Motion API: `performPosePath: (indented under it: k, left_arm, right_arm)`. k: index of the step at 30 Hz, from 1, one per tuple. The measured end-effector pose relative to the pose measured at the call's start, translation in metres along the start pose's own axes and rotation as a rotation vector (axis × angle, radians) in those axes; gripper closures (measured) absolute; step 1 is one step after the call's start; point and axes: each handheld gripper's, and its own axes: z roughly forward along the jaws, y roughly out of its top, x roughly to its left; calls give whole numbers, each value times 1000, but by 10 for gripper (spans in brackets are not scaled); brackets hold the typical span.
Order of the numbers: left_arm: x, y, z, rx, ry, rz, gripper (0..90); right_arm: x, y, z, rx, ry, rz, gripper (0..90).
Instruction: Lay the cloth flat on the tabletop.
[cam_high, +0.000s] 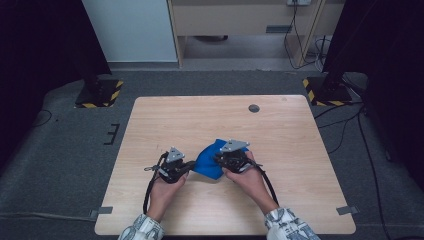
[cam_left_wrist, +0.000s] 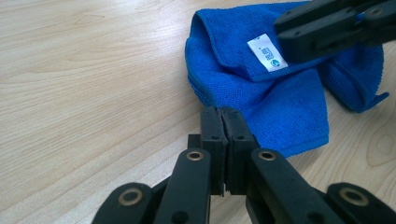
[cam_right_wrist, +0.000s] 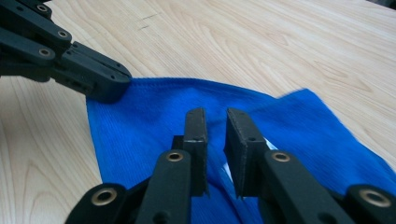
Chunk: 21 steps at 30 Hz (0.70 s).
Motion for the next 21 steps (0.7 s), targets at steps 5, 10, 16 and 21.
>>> performPosePath:
  k: [5,10,16,21]
  left_arm:
    - [0,0,0,-6,-2,-2,885]
    - [0,1,-1,-9,-2,0,885]
    - [0,1,-1,-12,-1,0,885]
    - [1,1,-2,-11,0,0,885]
  right_arm:
    - [6,5,15,18,-4,0,728]
    - [8,5,27,45,-20,-6,718]
    - [6,3,31,80,-38,-23,887]
    - [-1,4,23,63,-51,-8,896]
